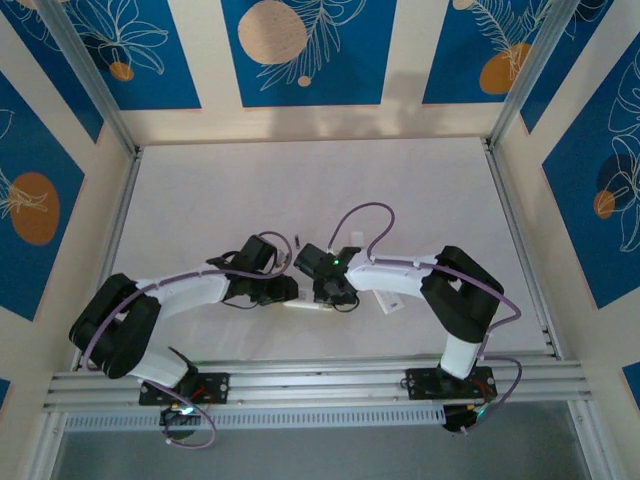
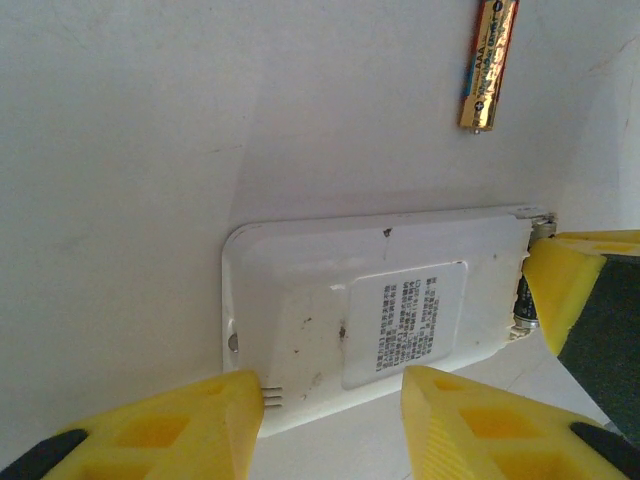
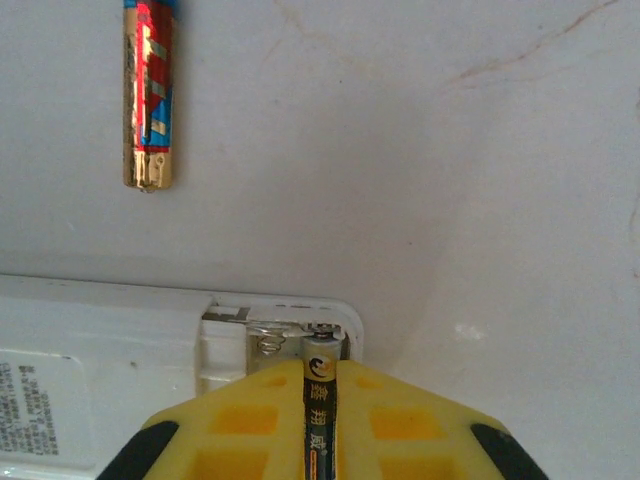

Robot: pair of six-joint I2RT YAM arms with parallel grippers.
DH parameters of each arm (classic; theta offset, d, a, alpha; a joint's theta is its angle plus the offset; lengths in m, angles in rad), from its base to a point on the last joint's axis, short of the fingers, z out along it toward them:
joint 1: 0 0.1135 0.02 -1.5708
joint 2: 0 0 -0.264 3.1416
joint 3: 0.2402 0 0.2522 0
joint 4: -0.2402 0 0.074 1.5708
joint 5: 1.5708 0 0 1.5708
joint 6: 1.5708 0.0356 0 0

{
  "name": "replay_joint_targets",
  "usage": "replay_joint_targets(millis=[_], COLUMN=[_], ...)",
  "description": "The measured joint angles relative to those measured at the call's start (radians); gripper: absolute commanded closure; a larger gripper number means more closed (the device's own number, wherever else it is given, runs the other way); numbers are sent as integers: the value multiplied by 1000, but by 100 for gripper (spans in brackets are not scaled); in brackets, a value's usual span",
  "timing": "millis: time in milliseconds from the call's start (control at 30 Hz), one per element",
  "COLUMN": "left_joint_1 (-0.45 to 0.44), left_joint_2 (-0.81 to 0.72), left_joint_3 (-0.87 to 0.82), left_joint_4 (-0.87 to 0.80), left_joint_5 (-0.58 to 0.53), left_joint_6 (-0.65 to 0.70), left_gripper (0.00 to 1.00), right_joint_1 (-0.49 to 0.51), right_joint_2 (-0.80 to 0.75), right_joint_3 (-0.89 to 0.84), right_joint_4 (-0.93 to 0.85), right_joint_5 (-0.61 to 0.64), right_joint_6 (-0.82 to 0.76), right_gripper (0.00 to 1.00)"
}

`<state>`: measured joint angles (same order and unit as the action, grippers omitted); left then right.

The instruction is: Load the batteries into the remote control

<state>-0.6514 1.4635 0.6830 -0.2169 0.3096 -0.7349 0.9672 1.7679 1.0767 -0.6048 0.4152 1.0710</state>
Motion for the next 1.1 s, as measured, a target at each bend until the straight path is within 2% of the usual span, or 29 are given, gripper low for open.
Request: replay_joint_targets(millis=[267,433,833,1100], left_joint_1=[0,0,0,0], left_joint_2=[4,6,6,6], left_joint_3=[0,0,0,0], left_joint_4=[1,2,3,3], left_joint_5=[0,0,0,-1], left_joint_6=[0,0,0,0], left_gripper=[56,56,56,56], right_joint_1=[0,0,-2,-3], right_joint_2=[-24,-47,-39,-11], right_joint_3=[-2,-2,-2,0], right_joint_4=[5,4,-8,2], right_joint_5=[0,-1,15,15], right_joint_6=[-61,-75,-75,-75], right_gripper=[75,74,87,88])
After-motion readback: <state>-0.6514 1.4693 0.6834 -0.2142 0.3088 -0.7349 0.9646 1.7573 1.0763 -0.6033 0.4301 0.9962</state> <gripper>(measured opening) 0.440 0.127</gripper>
